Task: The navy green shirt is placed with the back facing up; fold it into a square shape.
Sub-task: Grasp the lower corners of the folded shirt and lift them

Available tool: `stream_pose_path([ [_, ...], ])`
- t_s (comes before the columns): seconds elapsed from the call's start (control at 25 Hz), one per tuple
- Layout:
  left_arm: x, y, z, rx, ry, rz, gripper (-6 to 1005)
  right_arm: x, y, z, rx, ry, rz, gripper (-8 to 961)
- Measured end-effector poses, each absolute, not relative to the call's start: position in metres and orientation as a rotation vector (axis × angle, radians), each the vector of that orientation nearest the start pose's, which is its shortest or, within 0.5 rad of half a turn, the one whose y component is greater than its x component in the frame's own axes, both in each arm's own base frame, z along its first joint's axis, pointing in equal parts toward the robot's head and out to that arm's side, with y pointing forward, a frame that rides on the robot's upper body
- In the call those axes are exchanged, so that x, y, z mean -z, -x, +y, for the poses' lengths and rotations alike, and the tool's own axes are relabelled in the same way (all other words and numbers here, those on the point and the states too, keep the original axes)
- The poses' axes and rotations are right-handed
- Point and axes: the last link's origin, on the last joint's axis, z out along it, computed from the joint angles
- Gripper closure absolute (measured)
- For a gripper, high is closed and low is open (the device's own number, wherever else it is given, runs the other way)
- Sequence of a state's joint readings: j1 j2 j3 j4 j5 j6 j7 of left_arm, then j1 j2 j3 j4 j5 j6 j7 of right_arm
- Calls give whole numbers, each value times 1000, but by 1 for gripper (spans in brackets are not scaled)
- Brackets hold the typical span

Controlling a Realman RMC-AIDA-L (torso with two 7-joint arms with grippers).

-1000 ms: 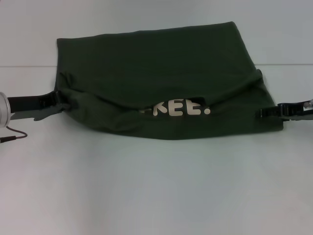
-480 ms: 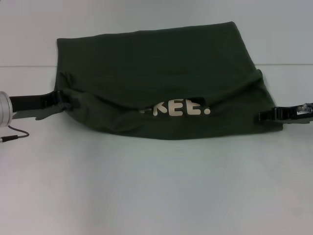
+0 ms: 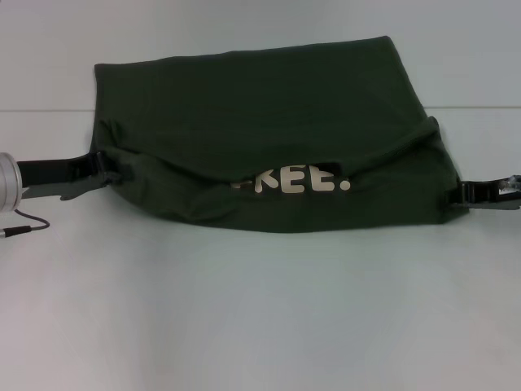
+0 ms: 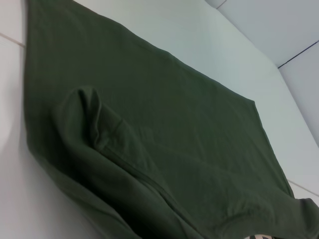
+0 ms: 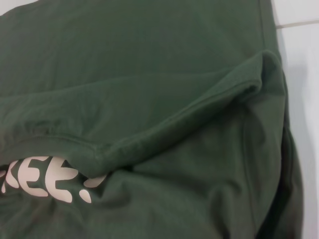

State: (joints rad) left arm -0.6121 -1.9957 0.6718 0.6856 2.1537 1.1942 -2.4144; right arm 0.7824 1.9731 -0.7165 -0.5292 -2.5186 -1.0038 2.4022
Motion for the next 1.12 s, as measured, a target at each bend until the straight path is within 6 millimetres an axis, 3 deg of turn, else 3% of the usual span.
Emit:
stream_pose_path([
  [0.48,-59,289,392,546,2076,-1700,999,-42,-291,418,-163,2082,1538,908],
  [0.8,-65,298,384,427,2111,-1702,999,-47,-288,411,-211,2118,1566,908],
  [1.12,-70,311,381,441,2037,-1714,998,-56,-291,405,-301,2102,1596,909],
])
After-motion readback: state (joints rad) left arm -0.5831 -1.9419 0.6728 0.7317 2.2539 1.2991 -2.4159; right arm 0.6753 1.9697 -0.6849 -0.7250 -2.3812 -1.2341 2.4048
